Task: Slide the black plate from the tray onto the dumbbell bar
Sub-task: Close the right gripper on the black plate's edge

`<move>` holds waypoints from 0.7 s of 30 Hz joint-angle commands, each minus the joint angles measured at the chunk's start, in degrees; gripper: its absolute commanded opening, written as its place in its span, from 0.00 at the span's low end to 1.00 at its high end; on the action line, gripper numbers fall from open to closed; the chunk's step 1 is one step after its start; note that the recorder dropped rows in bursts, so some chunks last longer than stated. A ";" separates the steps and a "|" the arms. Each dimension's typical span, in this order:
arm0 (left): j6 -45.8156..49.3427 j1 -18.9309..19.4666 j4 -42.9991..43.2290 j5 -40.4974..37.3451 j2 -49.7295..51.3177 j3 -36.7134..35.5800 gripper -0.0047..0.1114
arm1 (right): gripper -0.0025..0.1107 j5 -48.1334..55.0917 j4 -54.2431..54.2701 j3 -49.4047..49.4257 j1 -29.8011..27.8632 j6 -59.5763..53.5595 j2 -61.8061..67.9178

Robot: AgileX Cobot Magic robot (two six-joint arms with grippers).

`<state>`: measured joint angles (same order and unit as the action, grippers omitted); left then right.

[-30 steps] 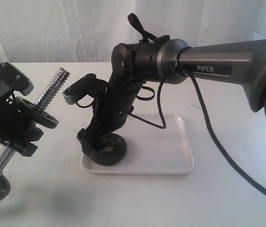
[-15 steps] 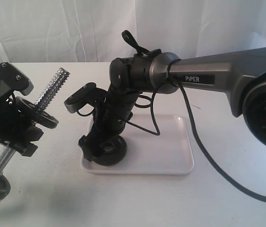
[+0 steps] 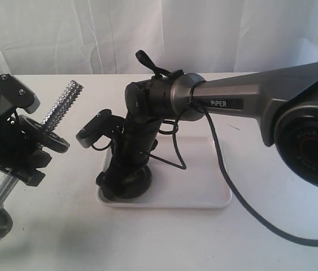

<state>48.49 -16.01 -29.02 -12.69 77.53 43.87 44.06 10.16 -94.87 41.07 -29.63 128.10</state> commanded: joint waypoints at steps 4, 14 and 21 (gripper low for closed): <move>-0.06 -0.09 -3.56 5.63 -2.90 1.54 0.04 | 0.95 2.09 -2.45 0.04 0.00 1.54 1.22; -0.06 -0.09 -3.56 5.74 -2.90 1.54 0.04 | 0.95 4.30 -2.44 0.04 0.00 1.69 1.22; -0.06 -0.09 -3.56 5.74 -2.90 1.54 0.04 | 0.95 5.97 -3.70 0.04 0.00 2.13 1.22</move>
<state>48.49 -16.01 -29.14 -12.69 77.53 43.87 46.02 8.46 -95.30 41.15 -28.10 128.32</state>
